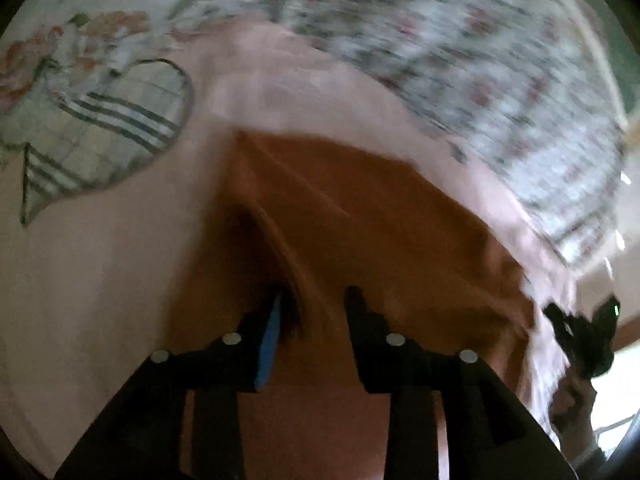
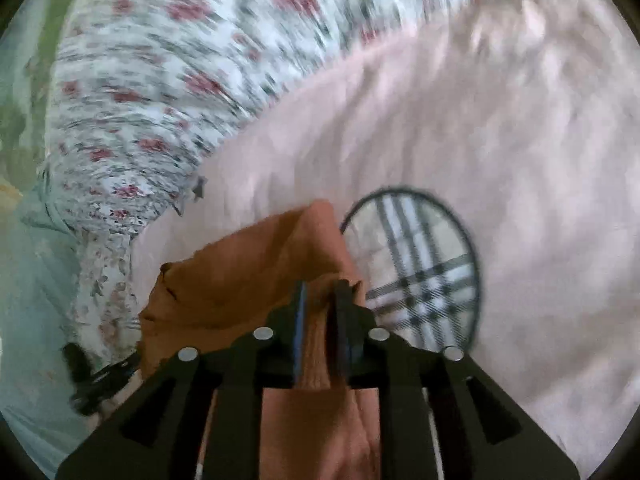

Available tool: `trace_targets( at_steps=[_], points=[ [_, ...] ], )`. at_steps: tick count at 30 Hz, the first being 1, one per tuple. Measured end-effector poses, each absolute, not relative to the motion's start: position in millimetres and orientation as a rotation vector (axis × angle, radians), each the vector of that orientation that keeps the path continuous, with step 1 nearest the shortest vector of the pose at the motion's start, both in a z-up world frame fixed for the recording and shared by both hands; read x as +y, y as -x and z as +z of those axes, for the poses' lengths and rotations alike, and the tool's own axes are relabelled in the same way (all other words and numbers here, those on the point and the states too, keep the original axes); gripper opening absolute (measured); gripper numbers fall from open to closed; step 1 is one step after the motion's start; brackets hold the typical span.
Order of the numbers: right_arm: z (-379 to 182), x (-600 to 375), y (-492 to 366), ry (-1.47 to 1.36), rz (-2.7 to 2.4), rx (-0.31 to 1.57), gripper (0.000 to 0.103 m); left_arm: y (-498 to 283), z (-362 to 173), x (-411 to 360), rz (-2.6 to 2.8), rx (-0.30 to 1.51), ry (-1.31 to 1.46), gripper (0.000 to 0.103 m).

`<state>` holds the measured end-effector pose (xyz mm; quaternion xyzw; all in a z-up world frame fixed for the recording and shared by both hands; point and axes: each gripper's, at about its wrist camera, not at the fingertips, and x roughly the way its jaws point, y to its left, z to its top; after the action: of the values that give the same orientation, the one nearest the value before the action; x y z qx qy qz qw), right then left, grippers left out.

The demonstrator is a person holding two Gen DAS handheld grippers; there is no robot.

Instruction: Fold small clothes

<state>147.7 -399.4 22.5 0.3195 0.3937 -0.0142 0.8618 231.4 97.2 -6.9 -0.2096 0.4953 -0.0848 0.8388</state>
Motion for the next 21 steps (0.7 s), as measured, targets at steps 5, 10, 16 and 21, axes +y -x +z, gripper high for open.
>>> trace_targets(
  at_steps=[5,10,16,21],
  points=[
    [1,-302,-156,-0.493,0.344,1.051,0.019,-210,-41,22,-0.341,1.187,0.340,0.037],
    [-38,-263,-201,-0.274,0.399,1.183,0.017,-240,-48,8,-0.315,1.183,0.208,0.031],
    [-16,-347,-248,-0.333,0.028,1.016,0.015,-321,-32,73,-0.089,1.084,0.197,0.021],
    [0,-407,-237,-0.538,-0.099,0.903,0.016,-343,-23,133,0.044,1.021,0.355,0.024]
  ],
)
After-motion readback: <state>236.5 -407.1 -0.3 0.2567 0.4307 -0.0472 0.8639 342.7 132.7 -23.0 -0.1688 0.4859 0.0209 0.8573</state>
